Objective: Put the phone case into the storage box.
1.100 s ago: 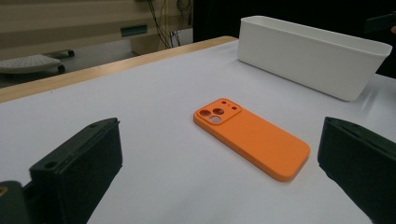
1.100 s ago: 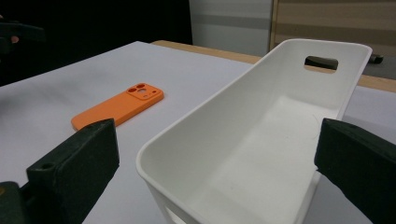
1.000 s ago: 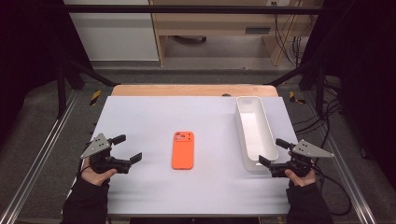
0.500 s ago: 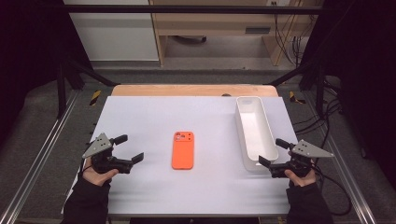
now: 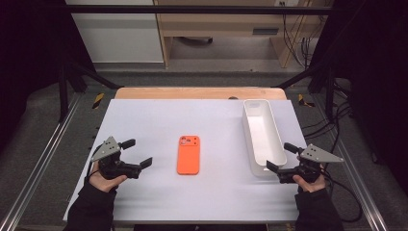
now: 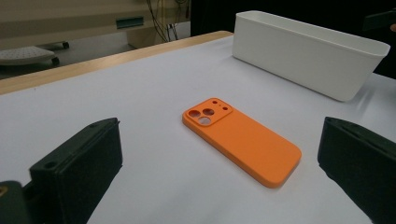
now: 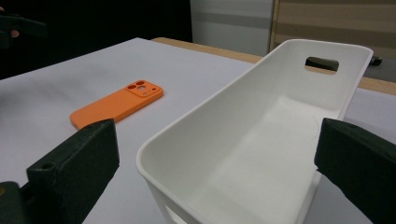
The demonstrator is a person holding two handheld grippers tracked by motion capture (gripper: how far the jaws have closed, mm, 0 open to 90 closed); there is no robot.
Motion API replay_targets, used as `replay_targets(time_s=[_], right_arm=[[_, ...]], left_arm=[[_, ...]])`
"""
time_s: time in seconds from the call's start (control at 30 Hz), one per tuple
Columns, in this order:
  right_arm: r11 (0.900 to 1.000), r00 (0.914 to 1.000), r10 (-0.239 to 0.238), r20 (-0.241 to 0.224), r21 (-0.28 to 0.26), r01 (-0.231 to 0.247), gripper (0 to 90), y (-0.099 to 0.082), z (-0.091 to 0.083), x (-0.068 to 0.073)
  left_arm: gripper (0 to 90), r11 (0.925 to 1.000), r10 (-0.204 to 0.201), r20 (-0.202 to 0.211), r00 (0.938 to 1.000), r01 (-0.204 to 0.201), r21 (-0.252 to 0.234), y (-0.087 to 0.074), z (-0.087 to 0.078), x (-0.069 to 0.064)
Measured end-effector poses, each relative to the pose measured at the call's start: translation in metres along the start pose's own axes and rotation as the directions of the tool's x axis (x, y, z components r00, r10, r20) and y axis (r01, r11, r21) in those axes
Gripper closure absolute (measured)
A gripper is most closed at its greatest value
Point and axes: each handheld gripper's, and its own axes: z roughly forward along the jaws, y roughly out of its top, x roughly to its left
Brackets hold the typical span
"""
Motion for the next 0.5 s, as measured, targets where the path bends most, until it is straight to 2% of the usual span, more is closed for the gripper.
replay_targets(time_s=[0.5], right_arm=[[1.0,1.0,-0.003,0.004,-0.004,0.004,0.4,0.001,-0.001,0.0]], left_arm=[[0.0,0.9998,0.011,0.009,0.9999,-0.011,0.019,0.006,0.009,-0.012]])
